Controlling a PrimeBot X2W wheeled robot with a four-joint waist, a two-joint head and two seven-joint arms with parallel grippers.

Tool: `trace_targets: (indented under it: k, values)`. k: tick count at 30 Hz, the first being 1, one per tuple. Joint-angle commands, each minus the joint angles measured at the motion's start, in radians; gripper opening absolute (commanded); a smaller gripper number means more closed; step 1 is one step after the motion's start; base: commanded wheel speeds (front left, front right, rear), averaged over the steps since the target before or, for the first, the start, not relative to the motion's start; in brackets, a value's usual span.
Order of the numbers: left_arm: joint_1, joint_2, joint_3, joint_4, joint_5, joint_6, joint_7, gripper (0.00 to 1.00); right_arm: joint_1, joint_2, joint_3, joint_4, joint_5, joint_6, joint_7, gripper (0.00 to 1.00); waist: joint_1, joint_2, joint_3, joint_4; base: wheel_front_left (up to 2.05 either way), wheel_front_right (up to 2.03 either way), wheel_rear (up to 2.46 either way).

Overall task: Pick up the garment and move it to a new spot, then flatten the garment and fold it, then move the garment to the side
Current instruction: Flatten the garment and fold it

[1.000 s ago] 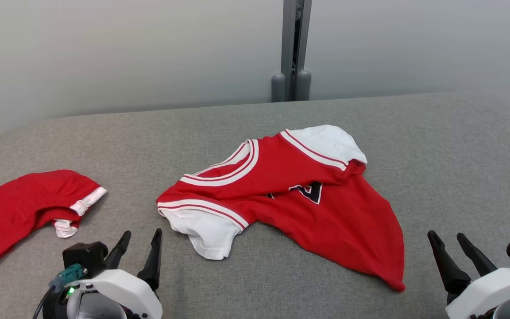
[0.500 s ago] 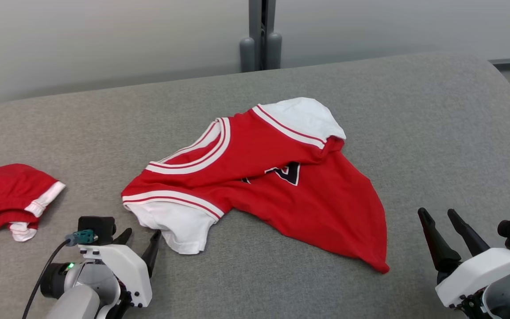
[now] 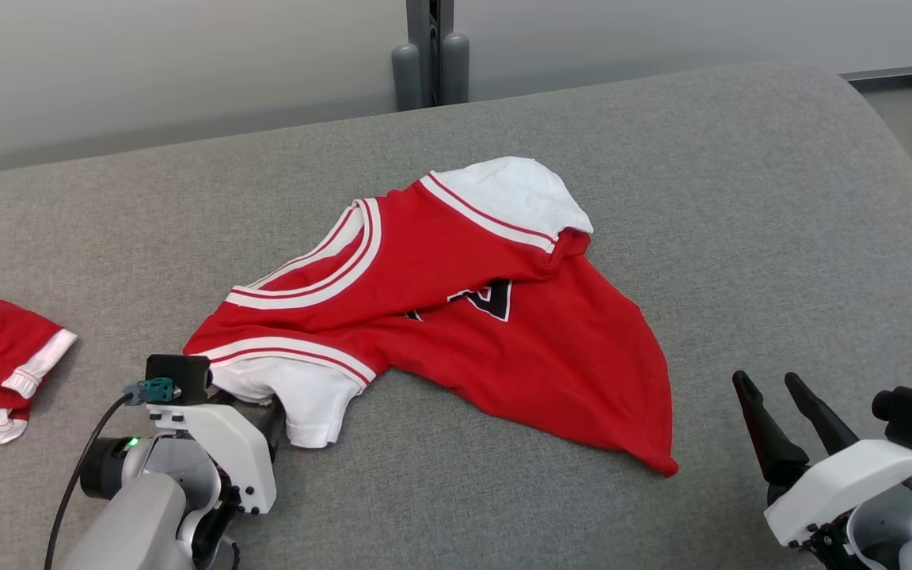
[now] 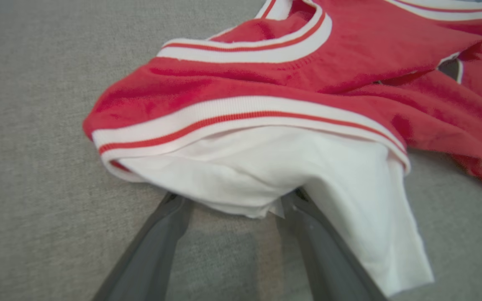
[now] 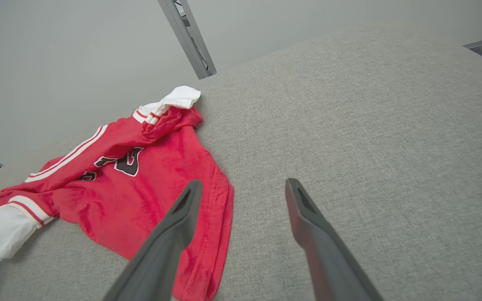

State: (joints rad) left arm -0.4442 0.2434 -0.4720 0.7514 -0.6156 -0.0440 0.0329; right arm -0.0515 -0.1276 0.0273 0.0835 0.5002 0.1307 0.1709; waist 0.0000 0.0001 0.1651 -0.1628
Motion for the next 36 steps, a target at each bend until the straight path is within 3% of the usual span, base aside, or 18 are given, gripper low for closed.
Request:
trace_targets:
  k: [1,2,10,21,28,35,36]
  values:
    - [-0.018,-0.001,-0.005,0.026,-0.003,-0.009,0.011,0.05,-0.01,0.0,0.001,0.007,-0.003,0.0,-0.005,1.0,0.0,-0.0001,-0.003,0.003,0.0,0.0,0.0]
    - [-0.02,-0.005,-0.007,0.039,-0.008,-0.012,0.014,0.0,-0.01,0.0,0.001,0.01,-0.003,0.0,-0.005,1.0,0.0,-0.0001,-0.006,0.005,0.0,0.0,0.0]
    - [-0.011,-0.008,-0.019,0.039,-0.024,-0.038,0.016,0.0,0.01,-0.006,-0.008,0.023,0.002,0.0,-0.003,1.0,0.0,-0.0001,-0.055,0.045,0.0,0.0,0.0]
    - [0.098,0.099,-0.066,-0.201,-0.016,-0.003,0.212,0.0,0.038,-0.016,-0.032,0.028,0.016,0.0,-0.007,1.0,0.0,-0.0001,-0.111,0.108,0.0,0.0,0.0]
    - [0.243,0.2,-0.062,-0.48,-0.072,0.073,0.422,0.0,0.054,-0.031,-0.04,0.03,0.027,0.0,0.031,1.0,0.0,-0.0001,-0.127,0.126,0.0,0.0,0.0]
    - [0.415,0.24,-0.025,-0.724,-0.163,0.187,0.542,0.0,0.07,-0.037,-0.062,0.013,0.027,0.0,0.068,1.0,0.0,-0.0001,-0.135,0.128,0.0,0.0,0.0]
    - [0.434,0.244,-0.019,-0.738,-0.164,0.205,0.544,0.09,0.074,-0.034,-0.066,0.009,0.024,0.0,0.075,1.0,0.0,-0.0001,-0.135,0.128,0.0,0.0,0.0]
